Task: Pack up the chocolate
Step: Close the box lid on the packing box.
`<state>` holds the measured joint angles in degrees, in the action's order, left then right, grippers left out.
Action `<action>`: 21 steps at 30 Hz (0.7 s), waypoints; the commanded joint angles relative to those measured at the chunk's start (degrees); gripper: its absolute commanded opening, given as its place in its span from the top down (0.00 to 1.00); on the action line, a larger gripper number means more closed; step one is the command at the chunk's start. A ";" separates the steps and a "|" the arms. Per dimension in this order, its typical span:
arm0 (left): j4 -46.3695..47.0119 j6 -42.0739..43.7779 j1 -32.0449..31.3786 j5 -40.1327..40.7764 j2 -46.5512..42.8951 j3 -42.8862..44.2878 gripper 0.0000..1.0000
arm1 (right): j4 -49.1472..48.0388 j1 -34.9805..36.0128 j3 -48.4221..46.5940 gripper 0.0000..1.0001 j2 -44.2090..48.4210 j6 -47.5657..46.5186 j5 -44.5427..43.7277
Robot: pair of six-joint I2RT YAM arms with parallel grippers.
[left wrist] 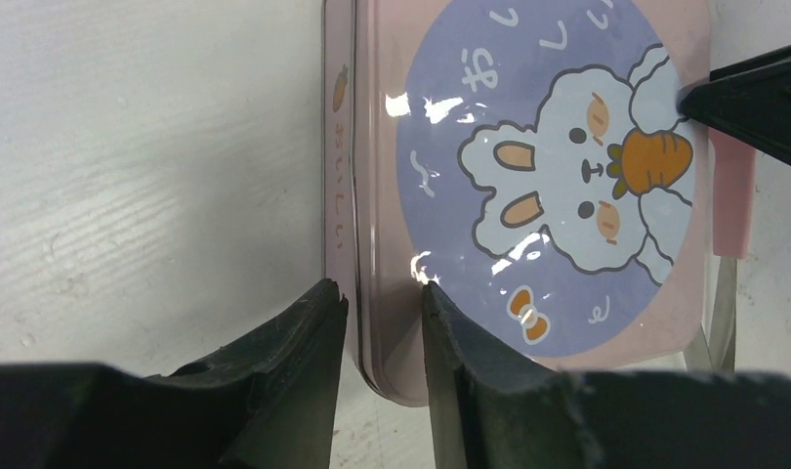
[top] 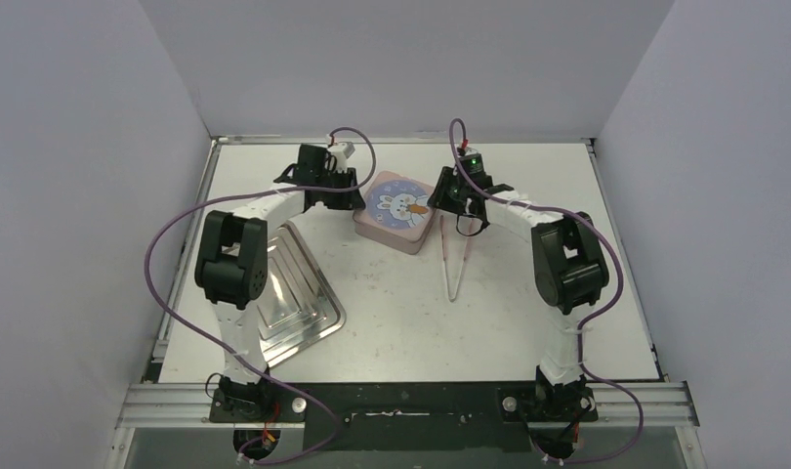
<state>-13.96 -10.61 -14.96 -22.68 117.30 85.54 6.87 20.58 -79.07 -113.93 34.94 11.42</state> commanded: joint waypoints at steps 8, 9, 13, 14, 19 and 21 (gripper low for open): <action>2.93 -4.03 -0.57 10.97 -5.05 -17.77 0.78 | 4.10 3.61 2.43 0.73 -2.07 -1.05 -2.12; 4.39 -5.29 -0.39 13.16 -6.35 -19.59 0.79 | 4.10 3.79 2.56 0.73 -2.01 -1.25 -2.57; 12.32 -11.77 0.39 17.93 -12.32 -26.20 0.85 | 3.59 4.47 1.63 0.74 -2.26 -2.51 -2.15; 15.06 -13.32 0.45 18.23 -13.60 -27.33 0.86 | 3.22 4.72 1.39 0.74 -2.33 -2.80 -2.10; 14.91 -15.00 1.34 17.31 -18.25 -24.44 0.78 | 3.76 5.15 0.45 0.73 -2.19 -3.46 -2.10; 12.12 -15.11 1.59 18.18 -19.82 -21.42 0.76 | 3.68 5.17 0.60 0.73 -1.71 -3.66 -2.03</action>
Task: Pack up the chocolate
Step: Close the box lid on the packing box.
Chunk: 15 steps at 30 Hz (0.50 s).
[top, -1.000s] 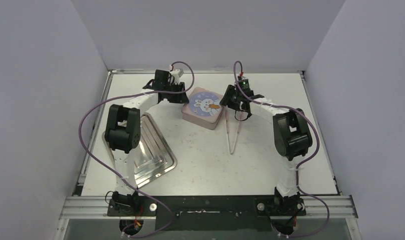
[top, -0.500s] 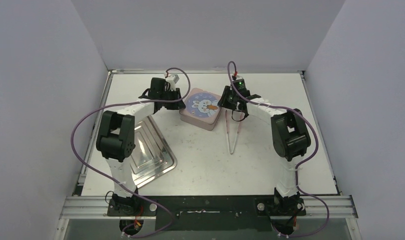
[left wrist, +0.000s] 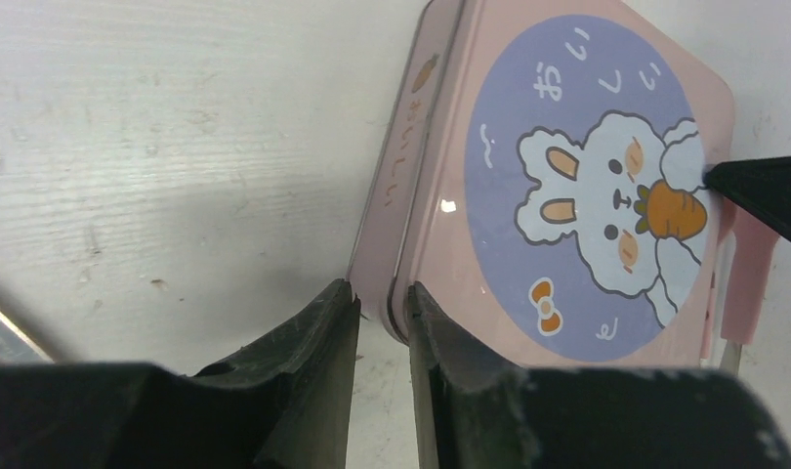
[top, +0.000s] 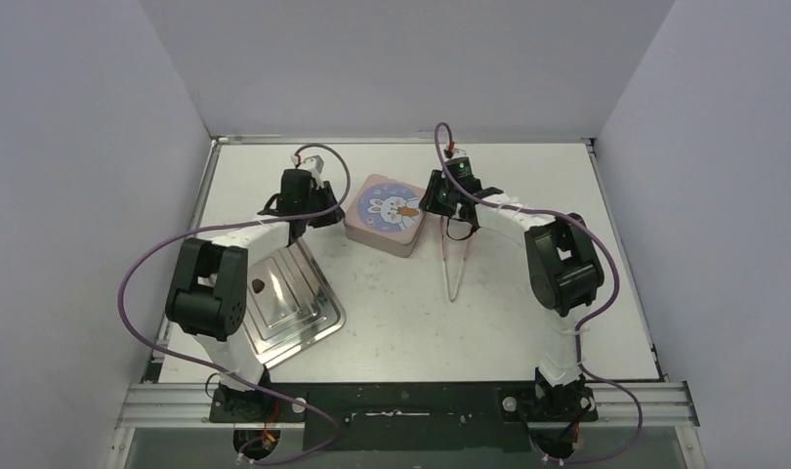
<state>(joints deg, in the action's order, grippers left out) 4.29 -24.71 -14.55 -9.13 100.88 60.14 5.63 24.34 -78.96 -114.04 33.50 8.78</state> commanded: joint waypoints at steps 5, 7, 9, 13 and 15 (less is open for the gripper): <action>-1.62 -3.20 -0.30 1.65 -4.53 5.27 0.81 | 4.95 1.41 0.32 0.73 -1.26 -2.73 0.96; 1.45 -4.25 -1.45 -0.23 -2.70 3.35 0.84 | 5.05 1.45 -0.01 0.73 -1.32 -2.96 1.06; 1.54 -4.57 -2.37 -0.52 -0.29 1.56 0.87 | 5.50 1.44 -0.44 0.73 -1.36 -3.31 1.13; 3.18 -5.93 -3.14 -0.77 3.72 -2.49 0.98 | 6.49 1.47 -1.25 0.70 -1.49 -3.83 1.14; 1.37 -5.57 -3.69 1.67 3.66 -3.48 1.00 | 7.33 1.79 -2.06 0.68 -1.32 -4.15 1.24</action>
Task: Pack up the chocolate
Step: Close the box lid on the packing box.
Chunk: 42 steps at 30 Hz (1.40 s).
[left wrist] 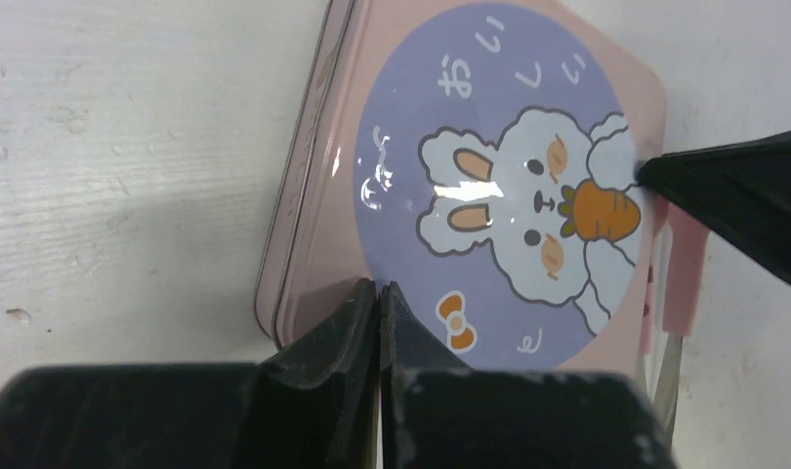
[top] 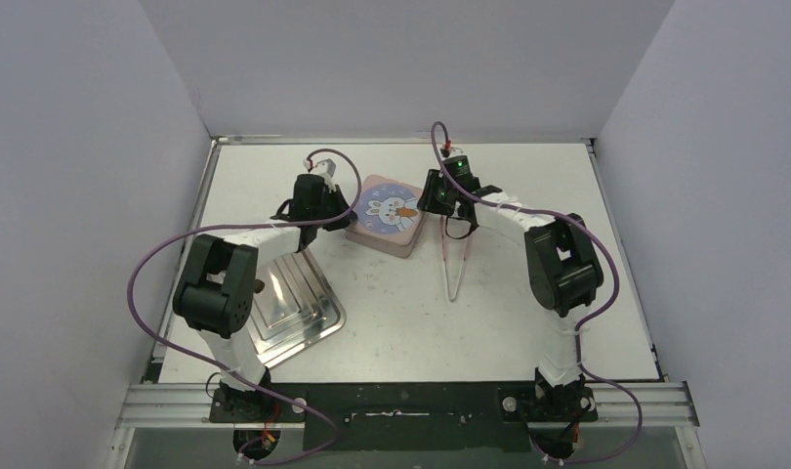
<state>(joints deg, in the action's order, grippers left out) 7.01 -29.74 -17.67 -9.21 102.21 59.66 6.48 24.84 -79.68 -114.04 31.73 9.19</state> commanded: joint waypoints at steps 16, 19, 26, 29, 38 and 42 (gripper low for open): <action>2.08 0.97 -1.73 -1.18 2.21 6.72 0.91 | 17.84 3.43 -8.87 0.76 5.78 -4.45 -0.35; 3.36 0.48 -2.59 -2.22 4.86 8.45 0.91 | 18.84 4.51 -10.81 0.82 5.04 -4.82 0.28; 4.61 -0.92 -3.16 0.88 7.25 5.21 0.92 | 16.69 6.27 -9.67 0.98 1.68 -3.66 5.99; 6.71 -1.96 -3.31 1.05 6.81 1.25 0.92 | 17.46 8.86 -4.55 1.00 0.60 -3.46 1.94; 8.35 -4.02 -3.42 1.56 3.59 0.60 0.92 | 20.12 9.92 -7.16 1.00 6.25 -2.91 -3.22; 7.66 -3.97 -3.34 1.52 1.77 2.43 0.91 | 16.48 10.57 -5.76 1.00 8.99 -1.85 0.92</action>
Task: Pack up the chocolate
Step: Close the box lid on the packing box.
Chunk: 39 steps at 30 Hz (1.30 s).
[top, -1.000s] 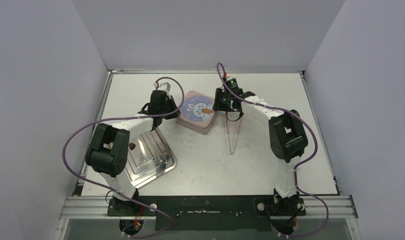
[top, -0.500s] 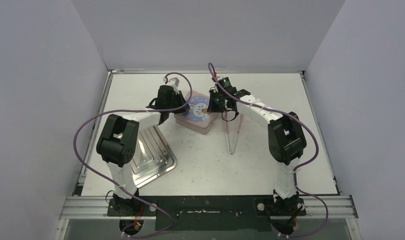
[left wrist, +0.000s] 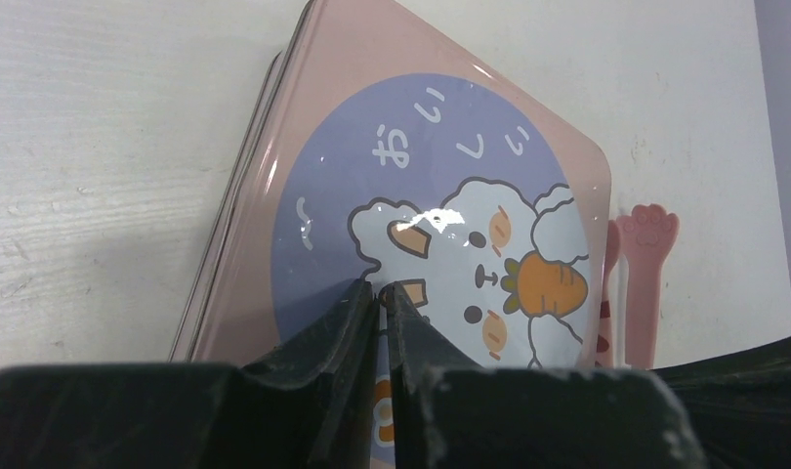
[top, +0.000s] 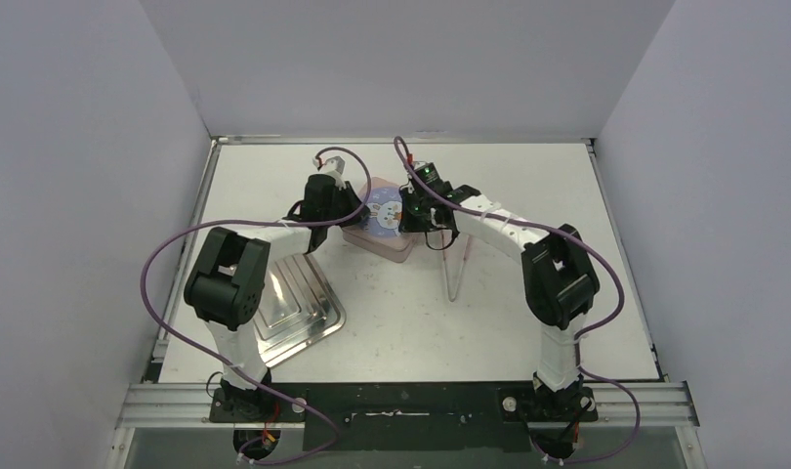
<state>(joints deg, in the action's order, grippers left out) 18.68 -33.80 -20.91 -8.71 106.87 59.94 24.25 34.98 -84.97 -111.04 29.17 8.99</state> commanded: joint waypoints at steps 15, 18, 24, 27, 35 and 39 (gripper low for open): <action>-2.40 -3.15 0.02 1.73 -4.20 -1.26 0.92 | 5.85 3.94 -2.55 1.00 3.56 0.90 -11.50; -2.73 -2.54 0.14 1.44 -5.05 2.40 0.91 | 5.08 3.55 -8.21 1.00 4.49 -0.84 -13.01; 5.39 -2.89 0.96 -2.12 0.97 8.90 0.89 | -2.05 -1.43 -10.28 1.00 -0.02 -0.80 -10.24; 10.35 -5.09 1.43 -4.50 6.82 11.31 0.90 | -4.19 -4.09 -9.72 1.00 -2.99 0.24 -9.44; 5.72 -3.04 1.82 -1.95 14.83 12.80 0.92 | -3.81 -6.83 -8.48 1.00 -9.91 -0.03 -8.63; 3.90 -1.83 1.97 -1.74 10.27 12.54 0.92 | -4.19 -6.69 -6.39 1.00 -6.10 -0.41 -9.65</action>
<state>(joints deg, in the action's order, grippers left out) 27.20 -38.11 -19.49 -11.42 120.84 72.82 18.09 27.53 -93.69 -120.42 29.34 0.54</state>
